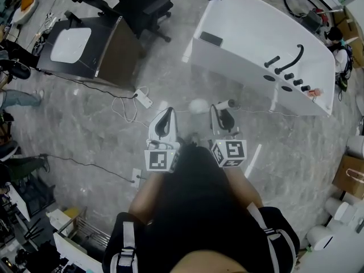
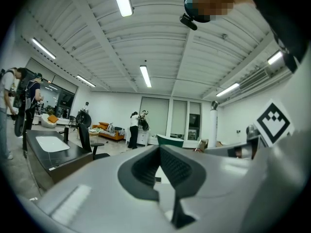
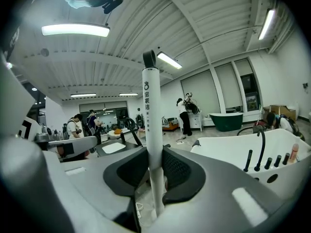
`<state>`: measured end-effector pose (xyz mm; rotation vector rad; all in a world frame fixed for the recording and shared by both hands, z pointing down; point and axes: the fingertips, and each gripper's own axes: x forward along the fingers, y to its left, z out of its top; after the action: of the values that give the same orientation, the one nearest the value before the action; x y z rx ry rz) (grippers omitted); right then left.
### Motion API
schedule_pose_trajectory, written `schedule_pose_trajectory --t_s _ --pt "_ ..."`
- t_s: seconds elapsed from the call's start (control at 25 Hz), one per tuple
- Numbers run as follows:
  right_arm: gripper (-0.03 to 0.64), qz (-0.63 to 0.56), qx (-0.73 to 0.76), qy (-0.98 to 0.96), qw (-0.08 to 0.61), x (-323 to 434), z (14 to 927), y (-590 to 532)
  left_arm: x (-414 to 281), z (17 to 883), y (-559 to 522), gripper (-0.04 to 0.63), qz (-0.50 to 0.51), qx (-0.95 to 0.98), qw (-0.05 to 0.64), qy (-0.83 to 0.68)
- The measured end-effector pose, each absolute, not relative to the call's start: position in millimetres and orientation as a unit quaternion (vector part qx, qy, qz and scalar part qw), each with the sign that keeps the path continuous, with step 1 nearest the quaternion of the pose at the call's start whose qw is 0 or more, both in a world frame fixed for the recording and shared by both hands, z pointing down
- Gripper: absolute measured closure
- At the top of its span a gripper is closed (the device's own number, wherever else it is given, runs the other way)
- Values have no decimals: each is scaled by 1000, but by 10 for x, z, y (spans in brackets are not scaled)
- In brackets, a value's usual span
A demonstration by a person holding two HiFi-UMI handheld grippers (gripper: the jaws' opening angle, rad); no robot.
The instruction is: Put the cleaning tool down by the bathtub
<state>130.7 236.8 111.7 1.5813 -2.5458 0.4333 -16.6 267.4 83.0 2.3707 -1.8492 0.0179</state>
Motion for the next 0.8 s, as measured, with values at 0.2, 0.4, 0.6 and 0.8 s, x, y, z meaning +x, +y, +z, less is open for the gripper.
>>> schedule_pose_trajectory --t_s 0.2,0.4,0.6,0.8 --pt "525 150 527 -835 56 1278 1181 2123 -169 852 2383 588 2 791 69 -608" --pt "525 150 538 -828 55 1238 1230 1897 -207 956 2054 588 12 799 66 -598" --pt "525 154 549 -819 60 1142 1295 1614 -303 982 1677 588 11 805 72 -588" --pt "525 157 556 -814 62 994 1336 1301 -443 1067 1337 588 12 812 76 -579"
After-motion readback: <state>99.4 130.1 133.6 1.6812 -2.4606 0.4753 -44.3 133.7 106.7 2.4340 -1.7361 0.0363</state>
